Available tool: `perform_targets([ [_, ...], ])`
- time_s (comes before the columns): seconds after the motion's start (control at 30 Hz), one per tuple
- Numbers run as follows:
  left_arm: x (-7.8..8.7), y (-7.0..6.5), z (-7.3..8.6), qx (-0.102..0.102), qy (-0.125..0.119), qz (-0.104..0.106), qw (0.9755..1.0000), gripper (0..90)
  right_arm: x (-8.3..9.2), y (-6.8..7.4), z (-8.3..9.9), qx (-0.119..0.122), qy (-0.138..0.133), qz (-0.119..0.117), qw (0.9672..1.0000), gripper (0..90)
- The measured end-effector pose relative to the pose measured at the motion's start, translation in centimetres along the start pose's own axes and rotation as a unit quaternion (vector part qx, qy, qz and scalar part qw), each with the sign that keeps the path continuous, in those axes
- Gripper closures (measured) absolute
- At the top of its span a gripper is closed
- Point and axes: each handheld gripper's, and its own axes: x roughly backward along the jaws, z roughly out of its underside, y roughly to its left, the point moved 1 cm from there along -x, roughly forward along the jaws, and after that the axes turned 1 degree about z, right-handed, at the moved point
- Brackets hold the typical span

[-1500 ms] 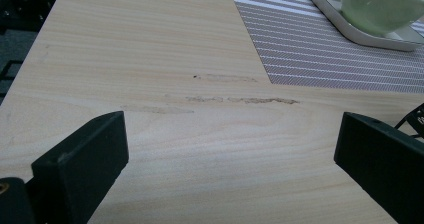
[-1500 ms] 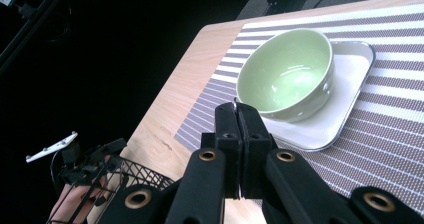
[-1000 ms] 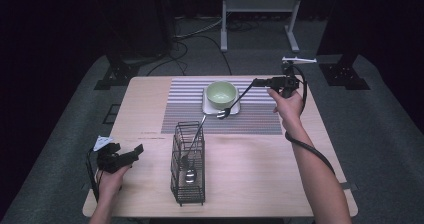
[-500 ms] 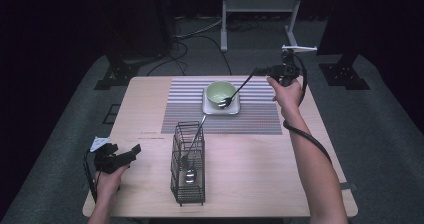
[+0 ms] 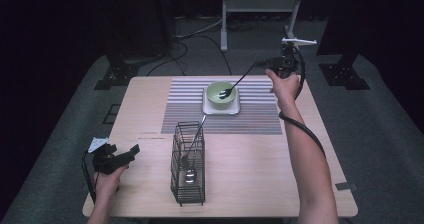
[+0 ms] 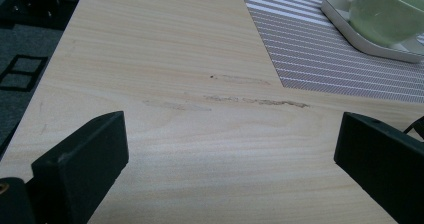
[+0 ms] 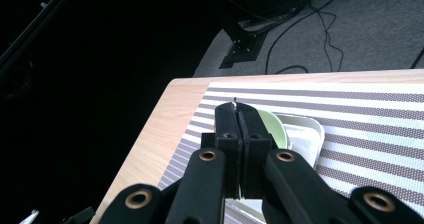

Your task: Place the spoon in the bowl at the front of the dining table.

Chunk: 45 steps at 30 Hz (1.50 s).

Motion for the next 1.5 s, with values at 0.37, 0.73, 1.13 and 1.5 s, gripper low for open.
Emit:
perform_targets([
  [0.37, 0.0, -0.1, 0.0, 0.003, 0.000, 0.001, 1.0000, 0.0, -1.5, -1.0, -0.2, -0.016, -0.007, 0.024, 0.9996, 88.9],
  [0.73, -0.2, -0.3, 0.0, 0.005, 0.003, 0.006, 1.0000, 0.0, -2.6, -1.4, -0.5, -0.024, -0.012, 0.038, 0.9989, 88.9],
  [1.13, -0.2, -0.3, 0.0, 0.004, 0.002, 0.007, 1.0000, 0.0, -3.9, -2.4, 0.2, -0.030, -0.011, 0.052, 0.9981, 88.9],
  [1.5, -0.2, -0.3, 0.0, 0.005, 0.001, 0.007, 1.0000, 0.0, -4.9, -2.8, 0.9, -0.027, -0.004, 0.066, 0.9974, 88.8],
])
